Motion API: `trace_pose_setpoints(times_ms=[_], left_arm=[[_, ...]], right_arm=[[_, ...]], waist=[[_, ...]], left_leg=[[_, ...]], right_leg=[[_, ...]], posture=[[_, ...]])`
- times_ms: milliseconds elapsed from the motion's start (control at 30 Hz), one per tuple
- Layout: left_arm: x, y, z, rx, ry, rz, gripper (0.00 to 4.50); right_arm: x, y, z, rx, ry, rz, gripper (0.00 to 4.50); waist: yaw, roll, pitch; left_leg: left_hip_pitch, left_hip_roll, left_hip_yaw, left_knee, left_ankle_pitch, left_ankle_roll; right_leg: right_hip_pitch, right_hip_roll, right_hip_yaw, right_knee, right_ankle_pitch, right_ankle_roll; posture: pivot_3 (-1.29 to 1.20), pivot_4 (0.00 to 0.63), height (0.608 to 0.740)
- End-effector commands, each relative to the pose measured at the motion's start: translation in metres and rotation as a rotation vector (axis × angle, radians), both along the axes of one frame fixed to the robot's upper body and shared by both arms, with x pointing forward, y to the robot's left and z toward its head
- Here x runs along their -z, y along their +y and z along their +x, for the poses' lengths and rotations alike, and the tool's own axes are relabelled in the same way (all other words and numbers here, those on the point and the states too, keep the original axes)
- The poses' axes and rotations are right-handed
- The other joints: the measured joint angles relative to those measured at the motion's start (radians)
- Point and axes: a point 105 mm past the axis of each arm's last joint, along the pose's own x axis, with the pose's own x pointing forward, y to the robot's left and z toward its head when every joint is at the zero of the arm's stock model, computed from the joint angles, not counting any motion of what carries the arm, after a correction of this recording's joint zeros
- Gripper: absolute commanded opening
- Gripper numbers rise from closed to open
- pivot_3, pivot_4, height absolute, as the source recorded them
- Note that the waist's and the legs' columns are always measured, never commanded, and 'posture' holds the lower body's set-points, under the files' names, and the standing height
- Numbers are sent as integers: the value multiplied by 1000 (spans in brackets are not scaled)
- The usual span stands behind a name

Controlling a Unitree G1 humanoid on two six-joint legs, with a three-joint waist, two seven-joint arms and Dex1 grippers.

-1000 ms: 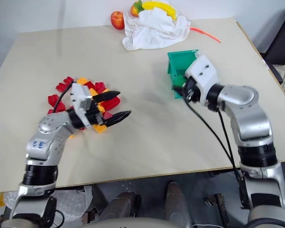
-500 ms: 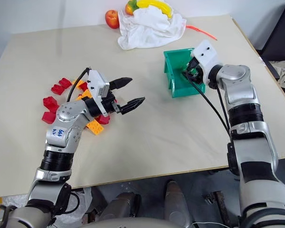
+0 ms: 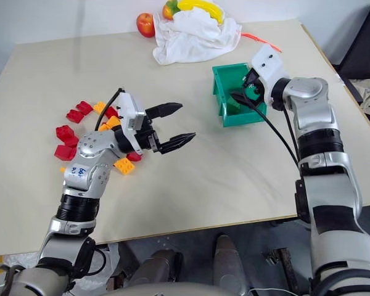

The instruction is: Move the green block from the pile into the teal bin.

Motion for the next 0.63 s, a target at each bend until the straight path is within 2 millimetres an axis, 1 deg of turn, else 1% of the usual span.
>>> trace_pose_setpoints(times_ms=[33, 133, 167, 233, 333, 400, 433, 500, 567, 633], left_arm=[[-7, 36, -7, -105, -44, 0, 4500], [-2, 64, -15, -176, -43, 25, 4500], [1, 72, -18, -180, -28, 35, 4500], [7, 93, -29, -179, 5, 45, 4500], [16, 122, -42, -204, 54, 82, 4500], [21, 140, -51, -209, 103, 92, 4500], [22, 144, -53, -209, 121, 91, 4500], [25, 157, -57, -221, 150, 103, 4500], [27, 173, -60, -244, 181, 105, 4500], [26, 180, -64, -245, 205, 92, 4500]], right_arm=[[-15, -2, -39, -124, -25, 72, 4482], [0, -6, -75, -202, 35, 105, 4482], [6, -8, -86, -223, 56, 108, 4482], [21, -12, -114, -294, 113, 122, 4482], [39, -21, -142, -362, 173, 153, 4482], [53, -31, -152, -380, 220, 136, 4482], [57, -34, -155, -384, 241, 127, 4482], [63, -40, -156, -397, 258, 108, 4482], [64, -45, -151, -406, 250, 100, 4482], [60, -42, -148, -426, 223, 97, 4482]], waist=[[1, 0, 0], [4, 0, 0], [6, 0, 0], [11, 0, 0], [20, 1, 0], [26, 0, 0], [29, 1, 0], [31, 1, 0], [31, 1, 0], [30, 1, 0]], left_leg=[[0, 0, 0, 0, 0, 0], [0, 0, 0, -1, 0, 0], [0, 0, 0, -1, 0, 0], [0, -1, 0, 1, 0, 0], [2, 0, 1, 0, 0, 0], [3, 0, 2, 0, 0, 0], [3, 0, 2, 0, 0, 0], [4, 0, 2, 0, 0, 0], [5, 0, 2, 0, 1, 0], [6, 0, 2, 0, 1, 0]], right_leg=[[0, 0, 0, 0, 0, 0], [0, 0, -1, 0, 0, 0], [0, -1, -1, -1, 0, 0], [1, -1, -1, 0, 0, 0], [2, 0, -1, -1, 0, 0], [3, 0, 0, -1, 0, 0], [3, -1, 0, -3, 0, 0], [4, -1, 0, -3, 1, -1], [6, -1, 0, -5, 3, -1], [7, -1, 0, -5, 3, -2]], posture=[[0, 150, 740], [0, 150, 740], [0, 150, 740], [0, 150, 740], [0, 150, 740], [0, 150, 740], [0, 150, 740], [0, 150, 740], [0, 150, 740], [0, 150, 740]])
